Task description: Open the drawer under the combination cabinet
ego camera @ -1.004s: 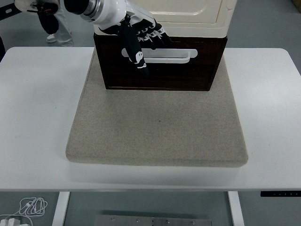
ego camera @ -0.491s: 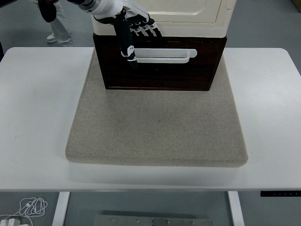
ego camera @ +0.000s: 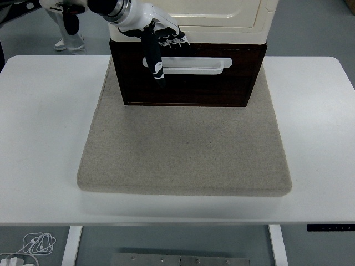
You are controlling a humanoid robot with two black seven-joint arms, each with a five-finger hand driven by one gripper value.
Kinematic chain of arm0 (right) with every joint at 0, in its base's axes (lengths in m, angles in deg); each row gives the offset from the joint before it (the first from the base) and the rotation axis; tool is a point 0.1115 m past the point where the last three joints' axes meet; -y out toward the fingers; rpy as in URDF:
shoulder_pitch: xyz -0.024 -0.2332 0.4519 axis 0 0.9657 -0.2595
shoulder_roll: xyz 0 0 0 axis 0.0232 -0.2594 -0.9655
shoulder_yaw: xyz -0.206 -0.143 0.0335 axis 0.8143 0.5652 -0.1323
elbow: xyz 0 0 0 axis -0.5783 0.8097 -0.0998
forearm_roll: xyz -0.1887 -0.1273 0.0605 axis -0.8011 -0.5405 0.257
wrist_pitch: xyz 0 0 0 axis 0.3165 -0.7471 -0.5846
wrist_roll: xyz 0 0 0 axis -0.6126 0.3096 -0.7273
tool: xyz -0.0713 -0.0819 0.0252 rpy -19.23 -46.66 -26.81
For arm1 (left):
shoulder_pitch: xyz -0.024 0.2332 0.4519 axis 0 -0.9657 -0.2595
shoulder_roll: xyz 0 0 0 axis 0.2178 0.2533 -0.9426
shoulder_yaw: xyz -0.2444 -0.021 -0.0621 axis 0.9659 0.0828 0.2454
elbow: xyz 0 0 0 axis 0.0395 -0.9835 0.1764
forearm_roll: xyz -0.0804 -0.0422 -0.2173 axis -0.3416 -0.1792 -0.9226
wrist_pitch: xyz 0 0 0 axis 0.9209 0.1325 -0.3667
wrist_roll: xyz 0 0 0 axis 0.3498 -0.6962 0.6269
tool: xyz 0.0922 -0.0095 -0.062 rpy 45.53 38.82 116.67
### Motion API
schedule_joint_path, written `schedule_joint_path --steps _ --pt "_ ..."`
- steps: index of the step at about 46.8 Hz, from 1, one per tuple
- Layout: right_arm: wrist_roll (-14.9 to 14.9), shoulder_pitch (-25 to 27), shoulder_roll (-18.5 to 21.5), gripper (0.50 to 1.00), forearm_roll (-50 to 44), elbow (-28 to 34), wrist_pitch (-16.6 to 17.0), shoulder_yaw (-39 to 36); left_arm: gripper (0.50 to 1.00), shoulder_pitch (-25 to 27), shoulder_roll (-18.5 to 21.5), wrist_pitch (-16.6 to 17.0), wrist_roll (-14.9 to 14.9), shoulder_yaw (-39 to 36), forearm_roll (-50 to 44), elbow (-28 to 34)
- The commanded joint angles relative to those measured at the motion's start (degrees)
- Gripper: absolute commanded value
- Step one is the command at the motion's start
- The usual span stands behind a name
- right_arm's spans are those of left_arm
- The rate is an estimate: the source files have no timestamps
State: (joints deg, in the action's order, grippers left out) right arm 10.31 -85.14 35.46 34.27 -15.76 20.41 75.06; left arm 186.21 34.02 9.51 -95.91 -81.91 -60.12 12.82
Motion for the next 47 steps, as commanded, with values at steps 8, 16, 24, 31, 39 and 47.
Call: schedule_joint_path --steps 8,16,24,31,39,47 --pt "-0.05 -0.01 0.00 0.926 0.00 0.00 0.00 -0.01 1.000 -0.07 0.00 -0.38 -0.01 0.10 -0.01 -0.04" --pt "-0.05 0.07 0.00 0.926 0.00 0.00 0.00 -0.01 1.000 -0.07 -0.09 -0.29 -0.01 0.10 -0.10 -0.13" --pt "-0.05 -0.01 0.00 0.926 0.00 0.00 0.00 -0.01 1.000 -0.24 -0.09 -0.12 -0.01 0.10 -0.10 -0.04" --pt "-0.05 -0.01 0.00 0.926 0.00 0.00 0.00 -0.01 1.000 -0.77 -0.53 0.15 -0.01 0.10 -0.10 -0.04" --pt "-0.05 -0.01 0.00 0.926 0.00 0.00 0.00 -0.01 1.000 -0.77 -1.06 0.94 -0.01 0.10 -0.10 -0.31" --pt "0.04 -0.01 0.00 0.926 0.00 0.00 0.00 -0.01 1.000 -0.86 -1.06 1.02 -0.10 0.10 -0.10 -0.31"
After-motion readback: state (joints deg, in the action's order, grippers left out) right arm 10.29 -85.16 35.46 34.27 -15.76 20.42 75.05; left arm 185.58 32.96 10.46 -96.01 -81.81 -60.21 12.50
